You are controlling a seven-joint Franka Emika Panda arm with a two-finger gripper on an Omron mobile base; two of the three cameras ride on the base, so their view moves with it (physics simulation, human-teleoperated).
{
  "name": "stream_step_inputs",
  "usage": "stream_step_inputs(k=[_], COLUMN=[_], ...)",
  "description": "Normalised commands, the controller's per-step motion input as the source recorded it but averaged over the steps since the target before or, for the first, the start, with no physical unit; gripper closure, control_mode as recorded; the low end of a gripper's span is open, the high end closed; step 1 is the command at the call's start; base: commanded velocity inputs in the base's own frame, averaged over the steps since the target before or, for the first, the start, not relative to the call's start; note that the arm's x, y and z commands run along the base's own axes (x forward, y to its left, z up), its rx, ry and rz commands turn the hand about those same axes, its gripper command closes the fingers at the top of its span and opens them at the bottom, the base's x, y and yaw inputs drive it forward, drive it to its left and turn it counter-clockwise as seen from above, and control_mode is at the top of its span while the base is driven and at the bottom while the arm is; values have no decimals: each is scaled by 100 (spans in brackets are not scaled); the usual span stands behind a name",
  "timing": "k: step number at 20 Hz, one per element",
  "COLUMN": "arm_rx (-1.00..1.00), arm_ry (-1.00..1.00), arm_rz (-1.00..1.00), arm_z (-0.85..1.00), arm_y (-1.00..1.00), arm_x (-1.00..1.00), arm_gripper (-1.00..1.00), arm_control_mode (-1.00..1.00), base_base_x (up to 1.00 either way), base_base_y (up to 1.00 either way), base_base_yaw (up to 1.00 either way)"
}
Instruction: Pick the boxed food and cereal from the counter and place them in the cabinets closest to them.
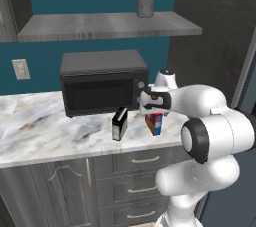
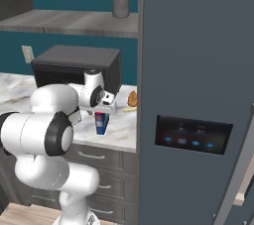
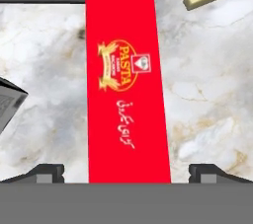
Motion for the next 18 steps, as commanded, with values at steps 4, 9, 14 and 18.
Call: stream_step_inputs(k=[4, 9, 14, 18], arm_rx=[0, 0, 0, 0], arm_ry=[0, 0, 0, 0], arm_rz=[0, 0, 0, 0], arm_z=[-12, 0, 0, 23], arm_y=[0, 0, 0, 0], arm_x=[7, 0, 0, -1], arm_gripper=[100, 100, 100, 100], arm_control_mode=[-100, -100, -100, -100], base_base_x=[0, 0, 0, 0], base_base_y=[0, 0, 0, 0], base_base_yaw=[0, 0, 0, 0])
